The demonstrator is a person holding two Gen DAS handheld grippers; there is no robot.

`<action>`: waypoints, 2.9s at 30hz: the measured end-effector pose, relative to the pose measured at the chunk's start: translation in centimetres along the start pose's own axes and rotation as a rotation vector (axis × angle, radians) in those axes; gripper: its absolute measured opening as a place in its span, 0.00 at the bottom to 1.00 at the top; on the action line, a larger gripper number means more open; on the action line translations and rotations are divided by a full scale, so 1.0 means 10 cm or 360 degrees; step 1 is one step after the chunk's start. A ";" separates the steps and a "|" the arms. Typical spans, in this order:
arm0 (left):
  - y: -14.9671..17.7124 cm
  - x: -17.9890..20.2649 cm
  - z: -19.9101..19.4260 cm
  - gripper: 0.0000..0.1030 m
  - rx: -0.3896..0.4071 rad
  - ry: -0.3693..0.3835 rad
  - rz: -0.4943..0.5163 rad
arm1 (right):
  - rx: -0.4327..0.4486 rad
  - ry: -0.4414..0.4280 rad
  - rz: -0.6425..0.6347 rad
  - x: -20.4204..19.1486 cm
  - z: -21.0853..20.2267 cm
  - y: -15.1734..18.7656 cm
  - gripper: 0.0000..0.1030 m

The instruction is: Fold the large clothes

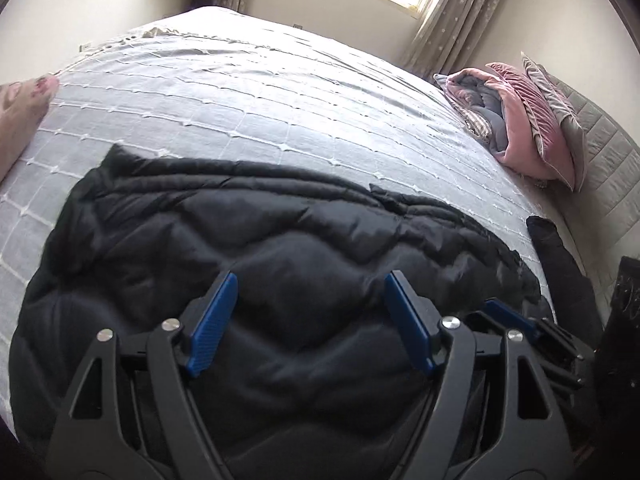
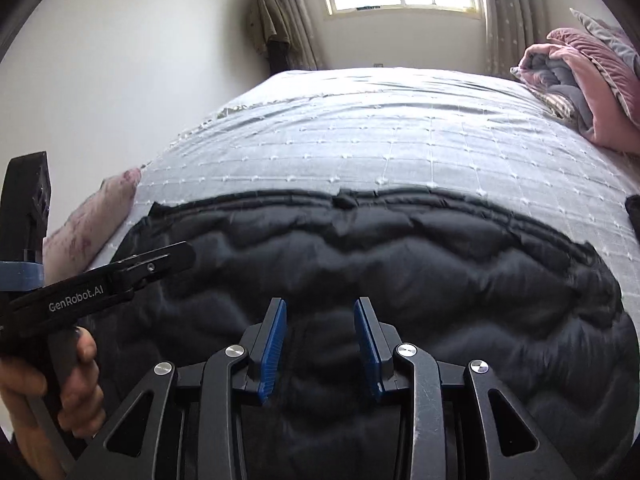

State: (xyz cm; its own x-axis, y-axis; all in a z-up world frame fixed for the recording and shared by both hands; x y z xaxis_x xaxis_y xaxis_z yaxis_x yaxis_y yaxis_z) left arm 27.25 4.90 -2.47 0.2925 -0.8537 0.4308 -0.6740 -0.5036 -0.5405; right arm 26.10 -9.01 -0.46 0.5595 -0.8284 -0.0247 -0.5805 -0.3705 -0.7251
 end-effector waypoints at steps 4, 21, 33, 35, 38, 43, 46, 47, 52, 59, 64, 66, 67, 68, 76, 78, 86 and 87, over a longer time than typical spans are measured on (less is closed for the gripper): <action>-0.04 0.01 0.39 0.74 -0.0071 -0.0152 0.0077 | -0.0105 0.0044 -0.0019 0.16 0.31 -0.05 0.35; -0.34 -0.80 0.41 0.74 -0.0033 -0.0475 -0.0015 | -0.0353 0.0438 0.0397 1.92 0.36 0.38 0.35; -0.15 -0.92 -0.30 0.74 0.0057 -0.0304 -0.0218 | -0.0158 0.0565 0.0211 1.43 -0.64 0.43 0.53; 0.01 -0.96 -0.41 0.74 0.0052 -0.0314 -0.0209 | -0.0148 0.0509 0.0211 1.23 -0.75 0.51 0.55; 0.16 -0.97 -0.57 0.74 0.0059 -0.0298 -0.0192 | -0.0177 0.0368 0.0210 0.94 -0.79 0.67 0.55; 0.57 -0.95 -0.74 0.74 0.0009 -0.0284 -0.0213 | -0.0204 0.0244 0.0187 0.45 -0.86 0.99 0.55; 0.80 -1.01 -0.72 0.74 -0.0070 -0.0334 -0.0198 | -0.0249 0.0233 0.0040 0.06 -0.81 1.11 0.55; 0.82 -1.09 -0.69 0.74 -0.0076 -0.0358 -0.0219 | -0.0268 0.0266 -0.0028 0.02 -0.79 1.14 0.55; 0.82 -1.30 -0.68 0.74 -0.0100 -0.0358 -0.0289 | -0.0365 0.0388 0.0138 0.50 -0.78 1.31 0.57; 0.71 -1.57 -1.02 0.74 0.0025 -0.0277 -0.0412 | -0.0434 0.0514 0.0495 1.24 -1.13 1.66 0.57; 0.70 -2.02 -1.28 0.74 0.0079 -0.0199 -0.0692 | -0.0466 0.0670 0.0579 1.43 -1.31 1.76 0.58; 0.76 -2.17 -1.36 0.74 0.0094 -0.0283 -0.0769 | -0.0387 0.0560 0.0735 1.51 -1.36 1.75 0.58; 0.78 -2.22 -1.40 0.74 0.0110 -0.0283 -0.0793 | -0.0333 0.0479 0.0802 1.57 -1.37 1.72 0.58; 0.78 -2.26 -1.45 0.74 0.0130 -0.0259 -0.0812 | -0.0297 0.0481 0.0819 1.55 -1.43 1.68 0.58; 0.99 -2.27 -1.48 0.74 0.0044 -0.0121 -0.0863 | -0.0108 0.0525 0.0527 1.18 -1.47 1.24 0.58; 1.14 -2.26 -1.44 0.74 -0.0011 -0.0034 -0.0967 | -0.0054 0.0530 0.0381 0.98 -1.43 1.10 0.48; 1.29 -1.88 -1.21 0.74 -0.0044 0.0024 -0.0882 | 0.0157 0.0393 0.0250 0.48 -1.52 0.82 0.24; 1.28 -1.87 -1.17 0.74 -0.0046 0.0017 -0.0888 | 0.0148 0.0311 0.0253 0.40 -1.48 0.81 0.24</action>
State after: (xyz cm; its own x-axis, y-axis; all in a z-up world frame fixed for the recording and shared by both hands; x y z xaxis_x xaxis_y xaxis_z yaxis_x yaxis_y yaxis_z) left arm 5.18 15.98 -9.04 0.6035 -0.4572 0.6533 -0.4374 -0.8749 -0.2082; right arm 14.88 -21.58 3.71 0.3354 -0.9419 -0.0164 -0.5900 -0.1964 -0.7832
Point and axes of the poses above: each gripper's, at about its wrist camera, not at the fingertips, and z roughly the way its jaws point, x to its right, y to its underside, the point moved 7 cm from there along z, roughly the way its jaws point, and after that the axes turned 13 degrees about -z, right-handed, at the moved point
